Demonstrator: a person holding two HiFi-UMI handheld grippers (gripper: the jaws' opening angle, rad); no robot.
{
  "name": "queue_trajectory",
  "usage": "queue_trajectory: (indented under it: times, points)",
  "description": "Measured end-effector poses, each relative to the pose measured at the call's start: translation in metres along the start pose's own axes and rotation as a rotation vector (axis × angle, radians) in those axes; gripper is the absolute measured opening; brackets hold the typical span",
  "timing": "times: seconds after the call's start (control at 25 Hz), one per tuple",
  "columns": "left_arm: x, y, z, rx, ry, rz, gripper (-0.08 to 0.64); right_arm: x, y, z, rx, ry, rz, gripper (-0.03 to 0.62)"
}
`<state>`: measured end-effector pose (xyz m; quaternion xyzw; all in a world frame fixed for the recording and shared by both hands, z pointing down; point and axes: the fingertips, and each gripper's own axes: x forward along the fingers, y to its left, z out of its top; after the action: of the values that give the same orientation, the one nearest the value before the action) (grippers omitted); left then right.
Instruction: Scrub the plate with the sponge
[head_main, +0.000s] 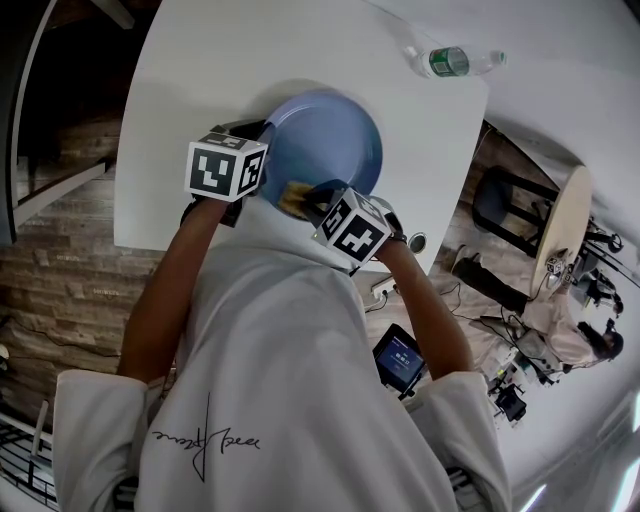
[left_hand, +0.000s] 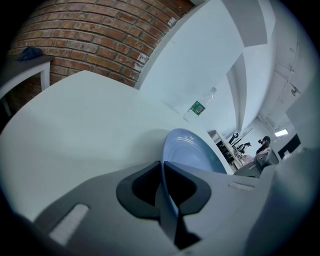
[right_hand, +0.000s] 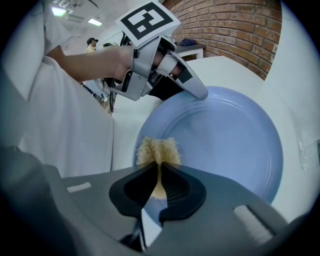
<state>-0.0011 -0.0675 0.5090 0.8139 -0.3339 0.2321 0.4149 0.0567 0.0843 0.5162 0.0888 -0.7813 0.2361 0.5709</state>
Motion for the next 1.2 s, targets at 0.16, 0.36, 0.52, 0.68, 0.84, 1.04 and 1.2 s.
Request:
queue_trajectory:
  times: [0.16,0.36,0.52,0.68,0.84,1.04,1.2]
  points:
    - [0.000,0.000,0.001,-0.001,0.001,0.000,0.031,-0.002,-0.002,-0.005,0.007,0.006,0.003,0.031]
    - [0.001,-0.001,0.002,-0.001,0.003,-0.001,0.031,-0.005,-0.006,-0.011,0.023,0.010,0.000,0.031]
    - [0.000,-0.001,0.001,-0.003,0.004,-0.003,0.031,-0.007,-0.009,-0.017,0.037,0.015,-0.003,0.032]
    - [0.001,-0.001,-0.001,-0.008,0.008,-0.007,0.031,-0.010,-0.013,-0.019,0.057,-0.005,-0.010,0.032]
    - [0.000,0.000,-0.002,-0.008,0.008,-0.007,0.031,-0.011,-0.016,-0.028,0.080,0.011,-0.018,0.032]
    - [0.001,0.000,-0.002,-0.004,0.010,-0.006,0.031,-0.014,-0.021,-0.032,0.107,0.003,-0.029,0.032]
    - [0.001,-0.001,-0.002,-0.003,0.010,-0.007,0.031,-0.016,-0.023,-0.034,0.131,-0.005,-0.031,0.032]
